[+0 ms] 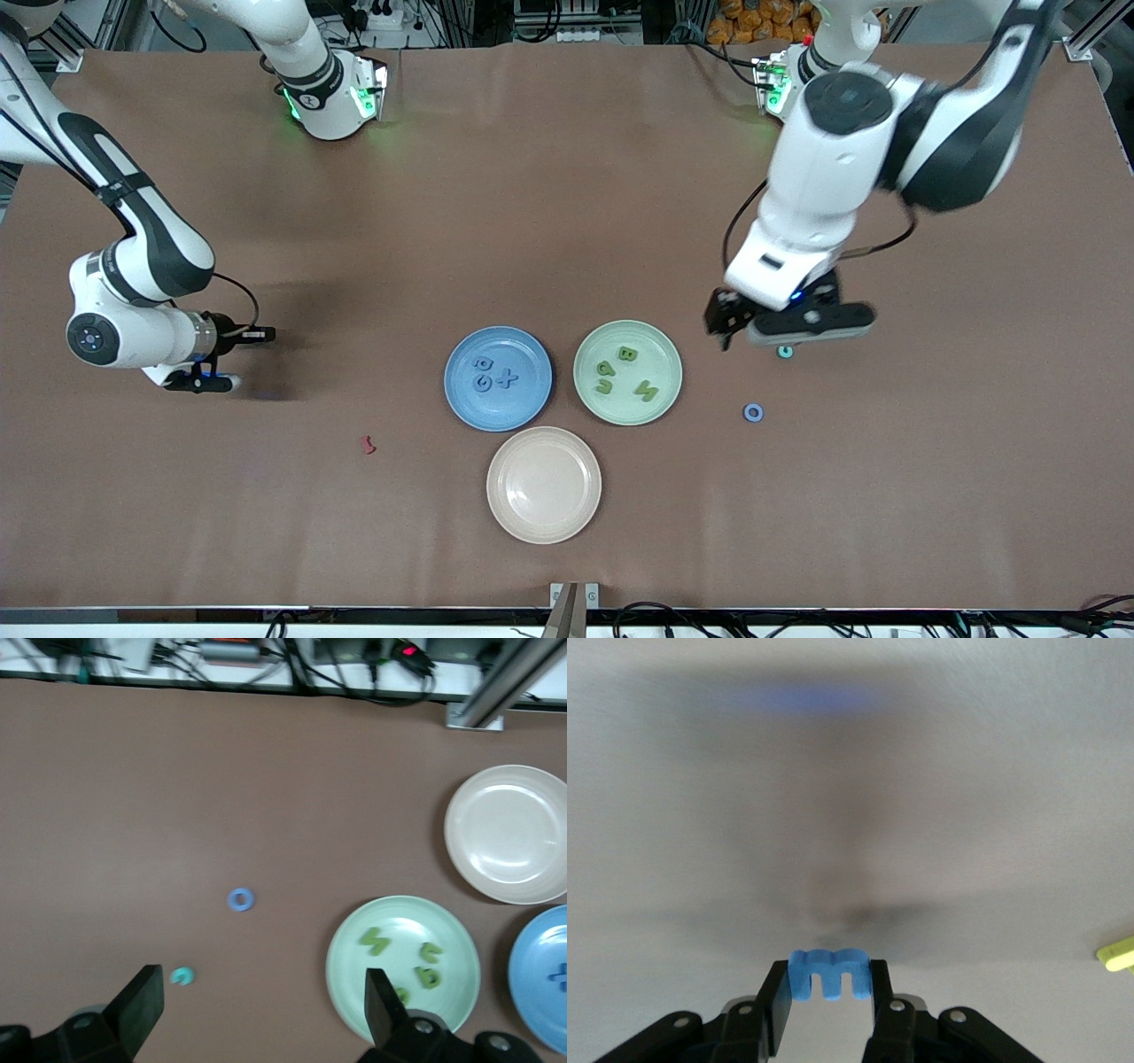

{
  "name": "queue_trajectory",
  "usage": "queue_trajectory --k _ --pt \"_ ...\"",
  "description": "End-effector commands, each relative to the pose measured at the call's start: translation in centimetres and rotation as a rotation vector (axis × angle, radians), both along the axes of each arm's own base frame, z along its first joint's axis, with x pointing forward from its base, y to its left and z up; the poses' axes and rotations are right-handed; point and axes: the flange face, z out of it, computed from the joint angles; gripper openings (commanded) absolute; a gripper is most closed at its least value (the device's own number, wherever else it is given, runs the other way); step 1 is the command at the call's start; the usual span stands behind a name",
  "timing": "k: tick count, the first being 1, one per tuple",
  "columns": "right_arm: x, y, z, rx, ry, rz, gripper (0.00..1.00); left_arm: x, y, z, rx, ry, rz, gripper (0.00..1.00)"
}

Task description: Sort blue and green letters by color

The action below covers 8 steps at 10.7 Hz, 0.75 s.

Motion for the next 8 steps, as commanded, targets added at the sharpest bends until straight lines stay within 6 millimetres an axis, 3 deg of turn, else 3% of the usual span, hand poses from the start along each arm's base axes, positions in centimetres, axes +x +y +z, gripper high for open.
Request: queue_trajectory --k 1,3,4,6,8 --pt "2.6 3.4 4.1 -0.013 -0.029 -0.013 0.0 0.3 7.0 5.3 -0.01 0.044 0.039 1.0" --pt "4.2 7.2 5.5 0.0 -0.045 -0.055 0.0 -0.3 11.4 8.9 -0.028 0.065 0.042 1.0" --pt "4.7 9.4 6.1 0.009 -0.045 -0.081 0.0 -0.3 13.8 8.9 -0.023 0.112 0.055 1.0" --pt "5.2 13.8 6.5 -0.005 -0.043 -0.138 0.0 -0.8 17.8 10.7 -0.069 0.131 0.029 1.0" --pt "5.0 18.9 7.0 0.002 -0.022 -0.211 0.0 -0.9 19.7 11.1 -0.062 0.136 0.047 1.0"
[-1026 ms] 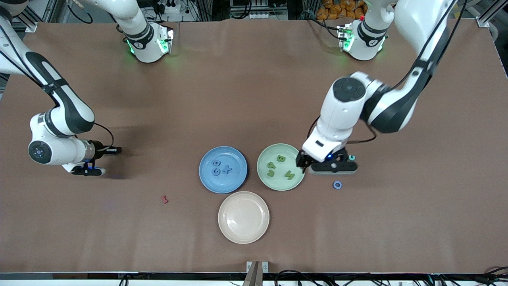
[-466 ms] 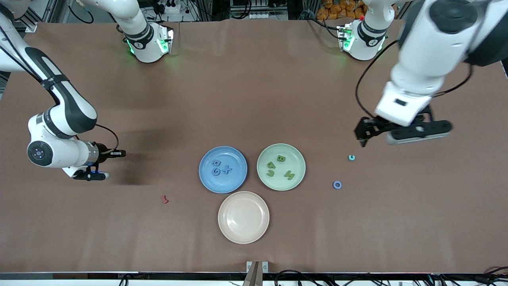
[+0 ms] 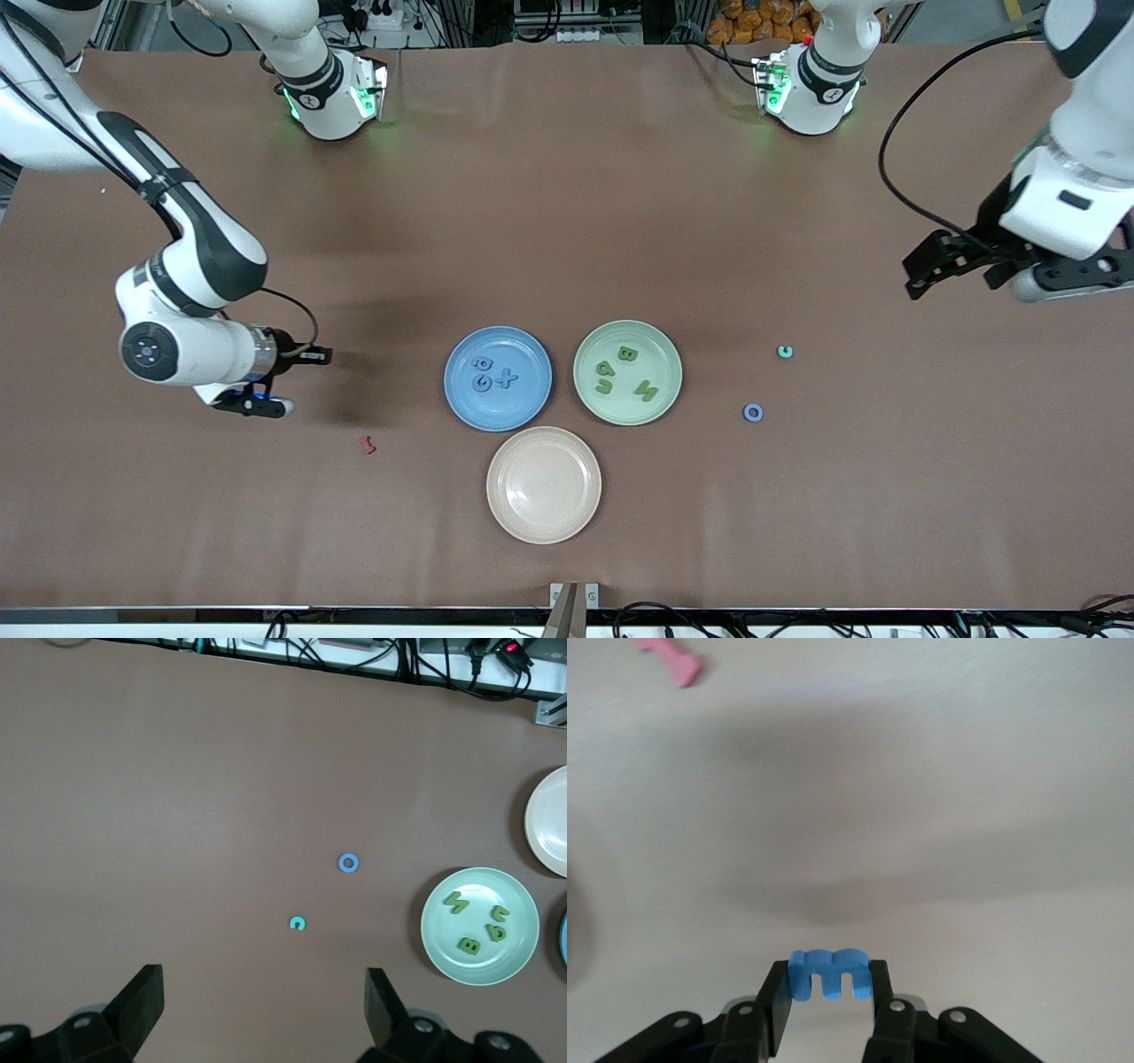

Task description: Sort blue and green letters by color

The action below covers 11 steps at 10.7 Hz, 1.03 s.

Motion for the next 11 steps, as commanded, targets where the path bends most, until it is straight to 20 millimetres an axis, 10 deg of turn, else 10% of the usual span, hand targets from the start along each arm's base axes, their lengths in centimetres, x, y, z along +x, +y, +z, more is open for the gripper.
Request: queue_trajectory --k 1,9,11 --pt "0.0 6.5 0.4 0.007 0.028 -0.121 0.0 -1.1 1.5 1.3 -0.007 0.005 -0.011 1.0" --pt "-1.2 27.6 -1.5 0.03 -0.014 -0.38 0.0 -1.3 2.4 2.6 0.023 0.022 -0.071 1.0" --pt "-0.7 28.7 -2.3 0.012 -0.033 -0.406 0.0 -1.8 2.3 2.7 0.021 0.057 -0.073 1.0"
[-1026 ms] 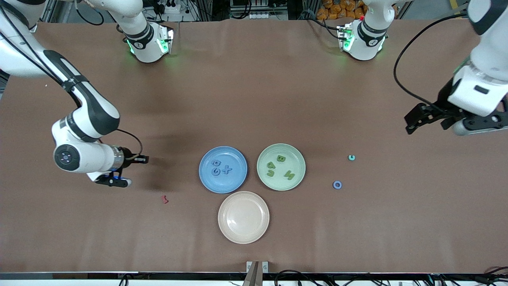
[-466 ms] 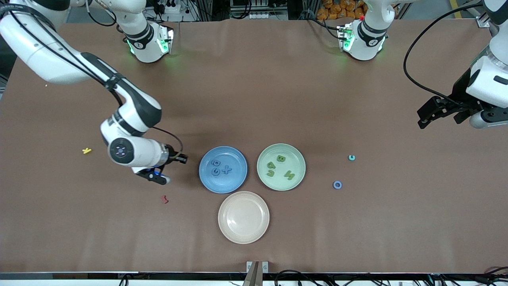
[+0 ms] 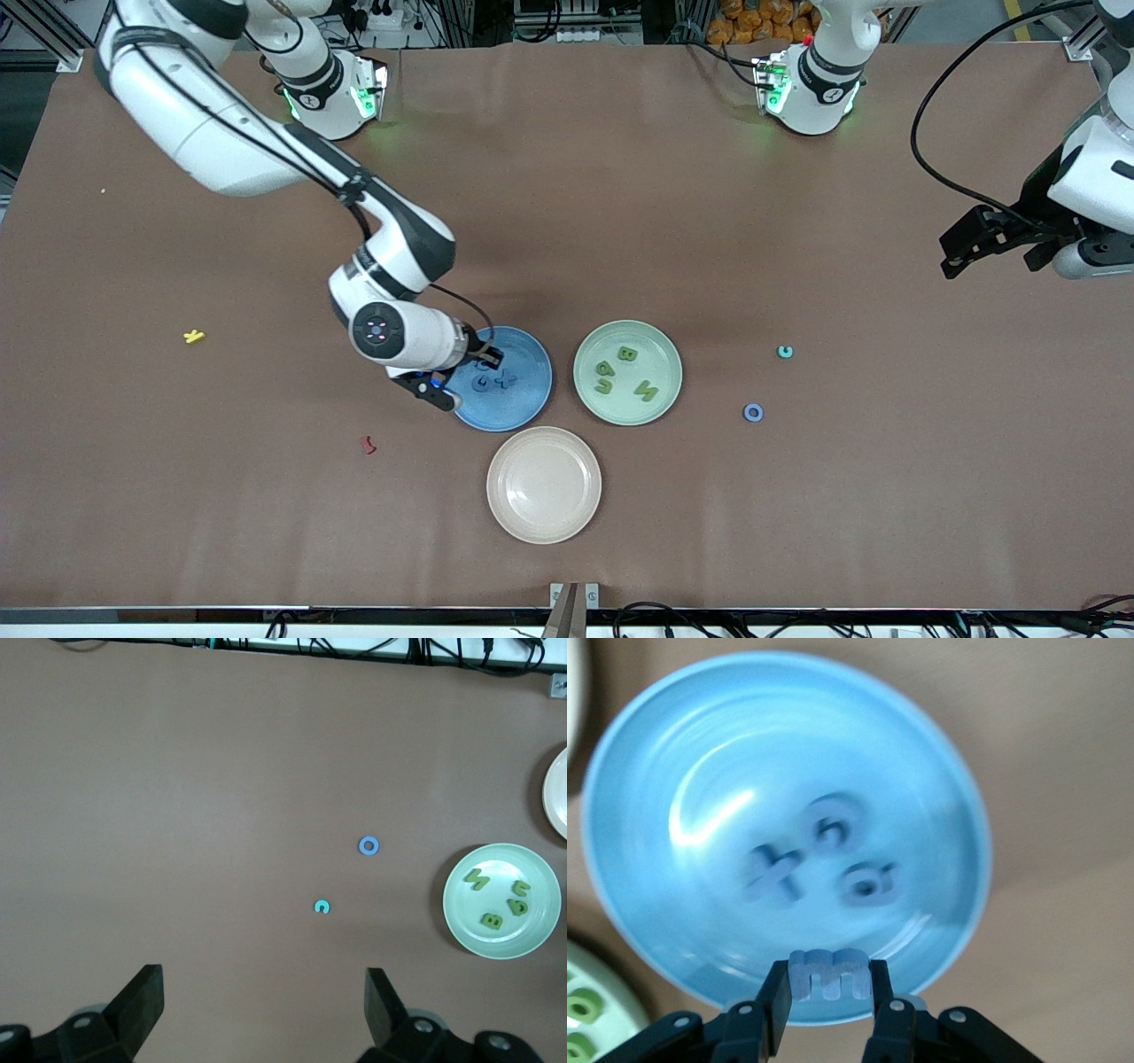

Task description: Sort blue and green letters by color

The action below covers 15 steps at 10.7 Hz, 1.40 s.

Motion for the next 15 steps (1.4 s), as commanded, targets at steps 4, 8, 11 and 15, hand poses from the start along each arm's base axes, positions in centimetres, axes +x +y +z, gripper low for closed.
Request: queue_trajectory --k 4,8,11,15 --pt "2.5 -0.9 0.4 -0.004 -0.038 -0.067 1.0 -0.9 0.2 0.8 -0.002 0.047 -0.019 1.0" --pt "5.7 -9.4 3.4 0.034 -0.004 0.036 1.0 -1.1 0.2 0.5 -0.004 0.072 -0.017 1.0" --pt "6.7 -16.7 6.1 0.081 0.035 0.126 1.0 -1.1 0.0 0.3 -0.017 0.083 -0.02 1.0" --pt "6.8 -23.3 10.9 -0.078 -0.013 0.313 1.0 -1.6 0.3 0.1 -0.018 0.12 -0.026 1.0"
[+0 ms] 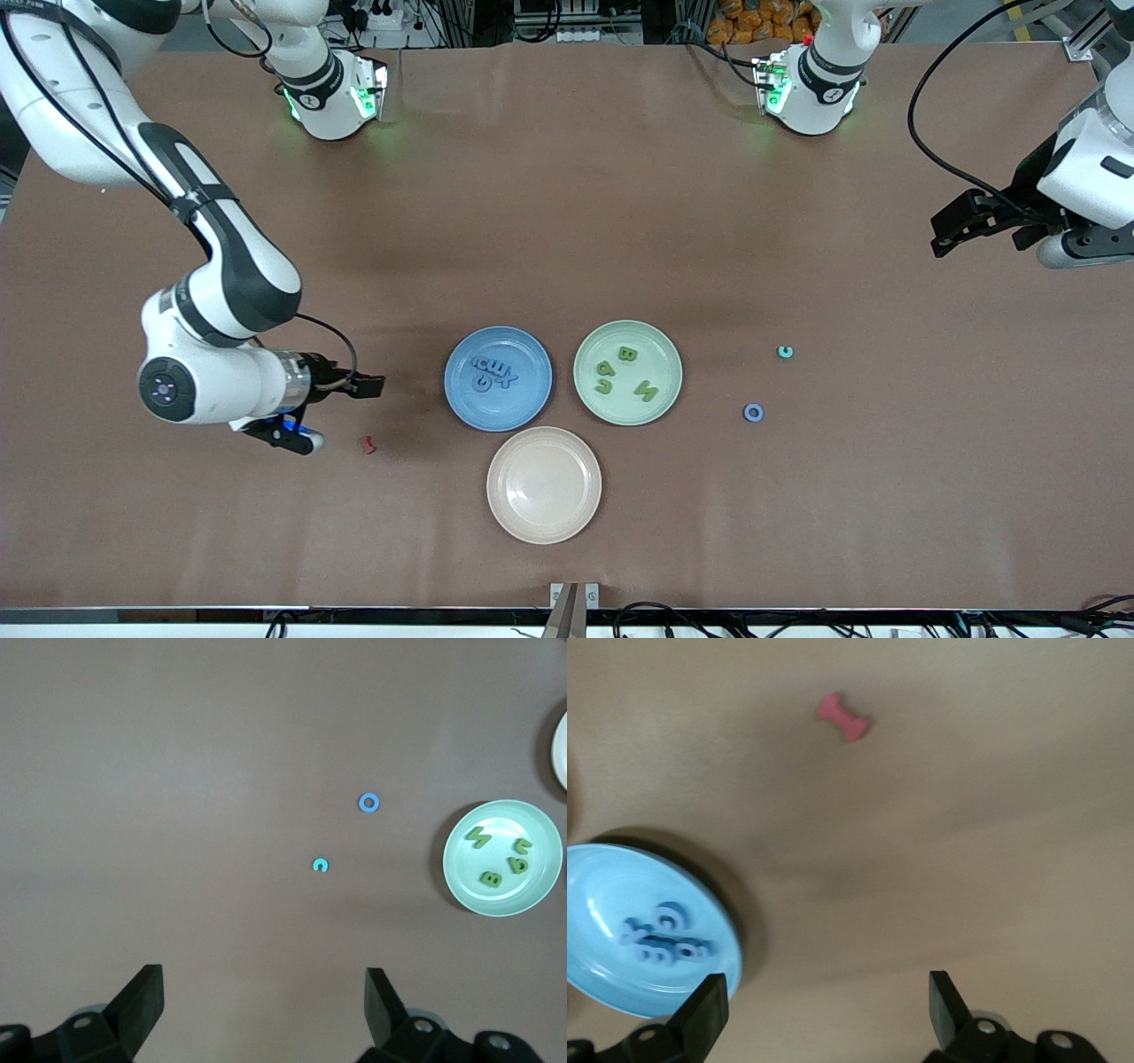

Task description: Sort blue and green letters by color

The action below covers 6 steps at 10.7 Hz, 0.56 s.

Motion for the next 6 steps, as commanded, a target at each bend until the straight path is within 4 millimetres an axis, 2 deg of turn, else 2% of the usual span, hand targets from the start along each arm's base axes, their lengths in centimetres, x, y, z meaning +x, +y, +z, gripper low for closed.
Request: queue_trajectory --k 1,4,6 --pt "-0.7 -2.6 4.7 -0.151 -0.066 0.146 1.0 -0.4 0.8 0.6 -0.003 0.017 -0.021 1.0" --pt "-1.3 -7.1 7.7 -0.075 -0.083 0.216 1.0 -0.8 1.0 0.7 0.003 0.032 -0.046 1.0" --pt "-3.4 -9.3 11.0 -0.087 -0.117 0.258 1.0 -0.8 1.2 0.6 0.007 0.041 -0.099 1.0"
